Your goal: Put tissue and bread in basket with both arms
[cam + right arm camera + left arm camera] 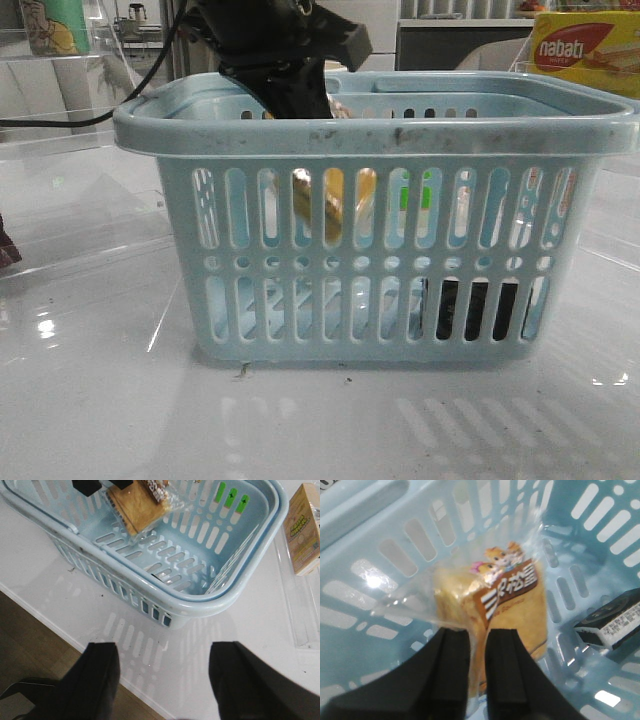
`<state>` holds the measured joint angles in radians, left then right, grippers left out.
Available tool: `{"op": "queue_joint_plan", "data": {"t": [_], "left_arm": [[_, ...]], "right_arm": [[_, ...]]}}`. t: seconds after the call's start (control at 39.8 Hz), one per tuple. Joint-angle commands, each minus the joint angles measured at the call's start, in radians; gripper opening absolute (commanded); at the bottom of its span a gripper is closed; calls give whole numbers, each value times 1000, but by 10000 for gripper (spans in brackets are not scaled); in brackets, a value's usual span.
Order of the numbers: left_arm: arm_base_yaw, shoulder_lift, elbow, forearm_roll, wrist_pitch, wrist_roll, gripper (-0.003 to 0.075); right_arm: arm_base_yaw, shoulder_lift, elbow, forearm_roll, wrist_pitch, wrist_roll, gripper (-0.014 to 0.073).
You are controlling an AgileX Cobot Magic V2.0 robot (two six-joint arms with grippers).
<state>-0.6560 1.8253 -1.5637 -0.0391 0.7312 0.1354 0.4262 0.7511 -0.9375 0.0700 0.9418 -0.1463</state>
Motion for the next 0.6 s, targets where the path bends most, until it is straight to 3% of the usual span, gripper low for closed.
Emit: {"op": "queue_joint_plan", "data": {"t": [0.0,0.08,0.33,0.58], "left_arm": [[-7,-55,-34,-12,-62,2,378],[-7,-60,-34,-12,-51,2,430],[-7,-152,-34,4,29,2,422],[-7,-367,1,19,76,2,422]], "right_arm": [[-1,-5,-25,-2,-62,-11,498],[-1,-5,-25,-2,-62,-11,498],[-1,-5,-25,-2,-62,-11,498],[-1,-5,-25,-2,-62,-11,498]]}}
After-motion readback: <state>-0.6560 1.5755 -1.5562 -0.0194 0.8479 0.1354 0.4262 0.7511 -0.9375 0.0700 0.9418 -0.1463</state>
